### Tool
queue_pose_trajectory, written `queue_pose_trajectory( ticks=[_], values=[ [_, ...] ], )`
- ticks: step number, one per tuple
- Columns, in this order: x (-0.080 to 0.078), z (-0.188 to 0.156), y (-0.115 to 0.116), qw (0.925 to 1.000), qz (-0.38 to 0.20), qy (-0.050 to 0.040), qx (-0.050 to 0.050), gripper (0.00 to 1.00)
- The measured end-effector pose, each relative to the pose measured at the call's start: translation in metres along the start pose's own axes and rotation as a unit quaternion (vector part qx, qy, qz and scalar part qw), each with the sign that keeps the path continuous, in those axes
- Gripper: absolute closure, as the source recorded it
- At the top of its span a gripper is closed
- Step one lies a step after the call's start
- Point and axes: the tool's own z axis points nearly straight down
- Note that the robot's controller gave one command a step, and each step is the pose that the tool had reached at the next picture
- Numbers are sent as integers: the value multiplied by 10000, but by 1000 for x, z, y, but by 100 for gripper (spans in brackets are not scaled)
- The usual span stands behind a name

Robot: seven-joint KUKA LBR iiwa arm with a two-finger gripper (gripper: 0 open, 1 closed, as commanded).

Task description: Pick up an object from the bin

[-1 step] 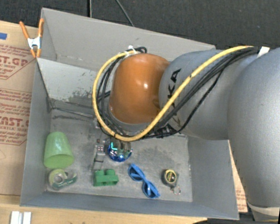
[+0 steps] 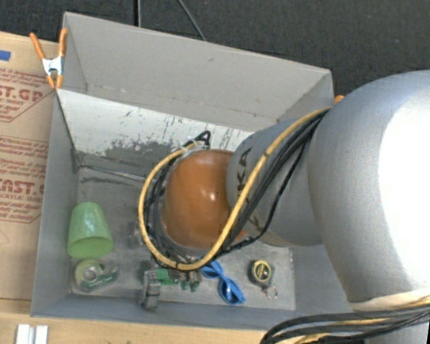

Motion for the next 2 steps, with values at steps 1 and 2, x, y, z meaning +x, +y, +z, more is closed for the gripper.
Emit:
queue_pose_trajectory(
  ticks=[1, 2],
  values=[
    [6, -4, -104, 9993, 374, 21, 22, 0],
    [6, 1, -44, 9979, 651, -19, -10, 0]
  ],
)
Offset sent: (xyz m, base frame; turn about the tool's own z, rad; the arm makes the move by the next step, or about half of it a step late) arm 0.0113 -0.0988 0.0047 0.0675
